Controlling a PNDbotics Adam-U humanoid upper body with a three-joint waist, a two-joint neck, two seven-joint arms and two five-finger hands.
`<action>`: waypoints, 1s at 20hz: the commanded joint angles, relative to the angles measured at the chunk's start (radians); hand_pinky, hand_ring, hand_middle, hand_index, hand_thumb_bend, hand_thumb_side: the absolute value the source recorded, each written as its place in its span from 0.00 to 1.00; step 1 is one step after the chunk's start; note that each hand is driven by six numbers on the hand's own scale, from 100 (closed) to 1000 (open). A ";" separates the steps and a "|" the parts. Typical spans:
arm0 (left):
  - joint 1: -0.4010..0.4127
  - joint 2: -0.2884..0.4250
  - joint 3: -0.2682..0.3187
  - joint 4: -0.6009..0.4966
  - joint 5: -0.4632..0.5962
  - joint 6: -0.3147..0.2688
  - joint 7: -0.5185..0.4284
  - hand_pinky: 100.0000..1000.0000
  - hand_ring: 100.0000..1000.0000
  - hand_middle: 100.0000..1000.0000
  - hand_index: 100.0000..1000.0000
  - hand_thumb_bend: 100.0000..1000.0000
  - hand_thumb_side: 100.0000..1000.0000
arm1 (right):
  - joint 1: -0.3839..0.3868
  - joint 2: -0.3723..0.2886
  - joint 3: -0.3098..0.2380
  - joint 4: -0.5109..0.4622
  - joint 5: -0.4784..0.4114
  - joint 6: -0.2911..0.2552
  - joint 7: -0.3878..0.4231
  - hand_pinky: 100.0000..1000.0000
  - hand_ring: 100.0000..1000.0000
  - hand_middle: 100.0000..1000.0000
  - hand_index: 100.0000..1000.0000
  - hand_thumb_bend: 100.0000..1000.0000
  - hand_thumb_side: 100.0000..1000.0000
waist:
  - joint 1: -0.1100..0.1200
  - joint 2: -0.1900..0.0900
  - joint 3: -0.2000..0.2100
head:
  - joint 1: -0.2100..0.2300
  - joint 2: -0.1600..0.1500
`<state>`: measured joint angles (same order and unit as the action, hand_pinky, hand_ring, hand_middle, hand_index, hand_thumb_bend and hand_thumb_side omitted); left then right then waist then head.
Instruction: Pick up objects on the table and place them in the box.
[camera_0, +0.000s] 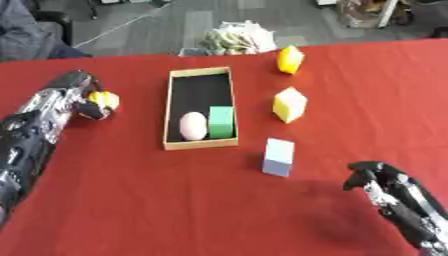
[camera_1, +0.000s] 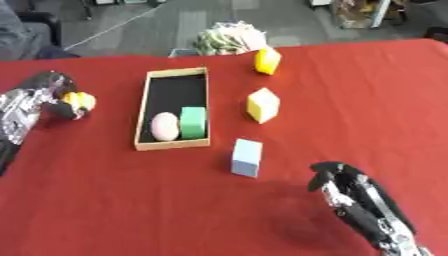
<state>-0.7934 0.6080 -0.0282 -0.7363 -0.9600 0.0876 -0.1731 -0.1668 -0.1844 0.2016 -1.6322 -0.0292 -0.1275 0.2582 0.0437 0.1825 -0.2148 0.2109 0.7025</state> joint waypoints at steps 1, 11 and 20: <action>-0.033 0.054 -0.006 -0.061 0.032 -0.018 0.017 0.46 0.34 0.29 0.50 0.11 0.08 | -0.007 -0.018 -0.007 -0.023 0.003 -0.002 -0.004 0.70 0.53 0.47 0.68 0.00 0.39 | -0.014 -0.002 0.003 | 0.001 -0.008; -0.093 -0.024 -0.177 -0.336 0.133 -0.149 -0.097 0.49 0.36 0.31 0.53 0.14 0.08 | -0.004 -0.014 -0.001 -0.022 0.002 0.000 0.003 0.71 0.53 0.47 0.68 0.00 0.40 | -0.014 -0.009 -0.007 | 0.001 -0.004; -0.090 -0.119 -0.259 -0.312 0.062 -0.201 -0.213 0.53 0.40 0.36 0.57 0.21 0.10 | -0.004 -0.010 0.001 -0.021 0.001 0.002 0.004 0.71 0.53 0.47 0.68 0.00 0.42 | -0.013 -0.008 -0.022 | -0.010 -0.003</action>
<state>-0.8684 0.4765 -0.2867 -1.0429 -0.8880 -0.1087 -0.3740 -0.1654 -0.1894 0.2036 -1.6323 -0.0289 -0.1255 0.2610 0.0437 0.1825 -0.2348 0.2032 0.7030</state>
